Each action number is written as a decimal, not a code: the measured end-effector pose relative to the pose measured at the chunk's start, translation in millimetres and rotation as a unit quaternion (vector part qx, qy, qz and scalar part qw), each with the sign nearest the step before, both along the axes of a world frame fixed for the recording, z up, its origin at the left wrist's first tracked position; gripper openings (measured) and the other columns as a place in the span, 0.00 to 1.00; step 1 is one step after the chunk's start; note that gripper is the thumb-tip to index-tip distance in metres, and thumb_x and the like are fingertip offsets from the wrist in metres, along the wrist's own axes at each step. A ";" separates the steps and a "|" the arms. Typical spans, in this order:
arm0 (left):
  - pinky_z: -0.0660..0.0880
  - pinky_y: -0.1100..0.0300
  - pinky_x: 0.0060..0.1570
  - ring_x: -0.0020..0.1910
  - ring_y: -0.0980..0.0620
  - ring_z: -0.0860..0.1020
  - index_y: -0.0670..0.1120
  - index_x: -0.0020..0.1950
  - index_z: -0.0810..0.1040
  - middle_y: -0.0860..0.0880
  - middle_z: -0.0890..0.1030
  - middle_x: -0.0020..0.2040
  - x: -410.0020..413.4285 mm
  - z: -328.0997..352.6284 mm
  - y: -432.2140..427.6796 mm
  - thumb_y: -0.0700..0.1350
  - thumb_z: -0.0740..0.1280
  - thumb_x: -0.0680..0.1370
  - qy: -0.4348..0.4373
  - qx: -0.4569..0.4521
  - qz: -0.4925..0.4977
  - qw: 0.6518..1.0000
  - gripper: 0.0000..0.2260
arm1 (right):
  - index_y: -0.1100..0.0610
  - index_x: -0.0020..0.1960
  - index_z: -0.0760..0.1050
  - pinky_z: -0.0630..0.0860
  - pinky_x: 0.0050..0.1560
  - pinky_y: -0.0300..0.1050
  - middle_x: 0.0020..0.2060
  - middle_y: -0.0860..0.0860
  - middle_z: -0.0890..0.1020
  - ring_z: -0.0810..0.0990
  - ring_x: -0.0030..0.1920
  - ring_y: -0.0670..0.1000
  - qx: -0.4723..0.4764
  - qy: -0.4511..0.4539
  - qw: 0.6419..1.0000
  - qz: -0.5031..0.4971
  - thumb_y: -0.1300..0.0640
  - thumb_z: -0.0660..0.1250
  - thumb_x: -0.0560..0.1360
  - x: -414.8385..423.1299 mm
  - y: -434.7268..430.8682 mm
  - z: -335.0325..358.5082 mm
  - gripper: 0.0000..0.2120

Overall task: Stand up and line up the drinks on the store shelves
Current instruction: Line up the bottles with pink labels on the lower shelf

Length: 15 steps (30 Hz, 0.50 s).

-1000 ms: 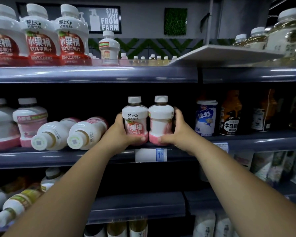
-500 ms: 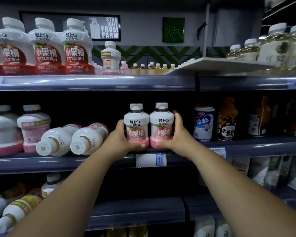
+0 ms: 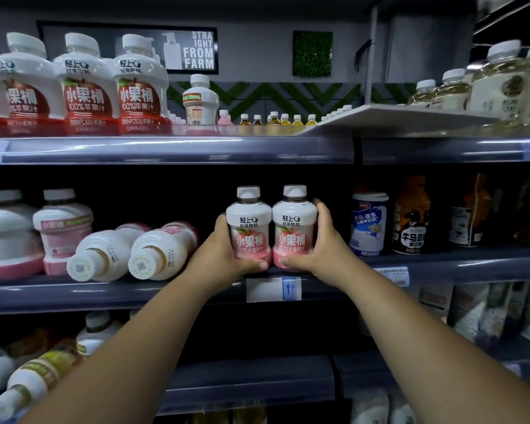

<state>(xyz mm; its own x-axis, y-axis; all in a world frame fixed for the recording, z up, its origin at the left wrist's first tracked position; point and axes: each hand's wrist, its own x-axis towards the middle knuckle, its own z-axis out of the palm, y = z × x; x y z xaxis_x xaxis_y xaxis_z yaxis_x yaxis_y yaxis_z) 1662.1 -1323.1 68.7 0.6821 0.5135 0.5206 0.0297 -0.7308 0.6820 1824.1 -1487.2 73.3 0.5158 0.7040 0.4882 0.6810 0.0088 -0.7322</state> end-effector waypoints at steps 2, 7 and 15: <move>0.76 0.58 0.60 0.62 0.59 0.76 0.57 0.73 0.59 0.59 0.75 0.65 -5.4 3.7 -3.9 0.52 0.84 0.59 -0.025 0.000 -0.021 0.999 0.50 | 0.37 0.78 0.40 0.63 0.75 0.53 0.77 0.44 0.57 0.60 0.75 0.49 0.014 -0.043 0.998 -0.032 0.46 0.84 0.58 -6.1 -1.8 0.7 0.66; 0.68 0.50 0.71 0.73 0.57 0.64 0.59 0.78 0.52 0.55 0.62 0.75 -44.1 22.9 -17.5 0.60 0.81 0.59 -0.028 0.105 -0.015 0.994 0.56 | 0.45 0.81 0.48 0.54 0.78 0.53 0.78 0.46 0.53 0.50 0.78 0.48 0.095 -0.166 0.981 -0.044 0.46 0.83 0.61 -45.3 -3.5 9.5 0.59; 0.68 0.61 0.65 0.68 0.60 0.69 0.57 0.74 0.64 0.56 0.69 0.70 -158.2 42.0 16.2 0.57 0.81 0.61 -0.046 0.159 0.022 0.986 0.45 | 0.41 0.76 0.61 0.52 0.76 0.42 0.77 0.47 0.61 0.53 0.79 0.48 0.112 -0.247 0.962 0.027 0.43 0.80 0.63 -134.7 41.7 20.0 0.47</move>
<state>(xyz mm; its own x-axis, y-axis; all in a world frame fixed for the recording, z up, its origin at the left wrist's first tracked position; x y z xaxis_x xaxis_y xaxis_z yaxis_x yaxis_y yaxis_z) 1504.0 -1306.9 110.7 0.6054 0.3428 0.7183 0.0148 -0.9072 0.4205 1689.5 -1445.5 93.3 0.1471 0.5714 0.8074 0.9398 0.1737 -0.2941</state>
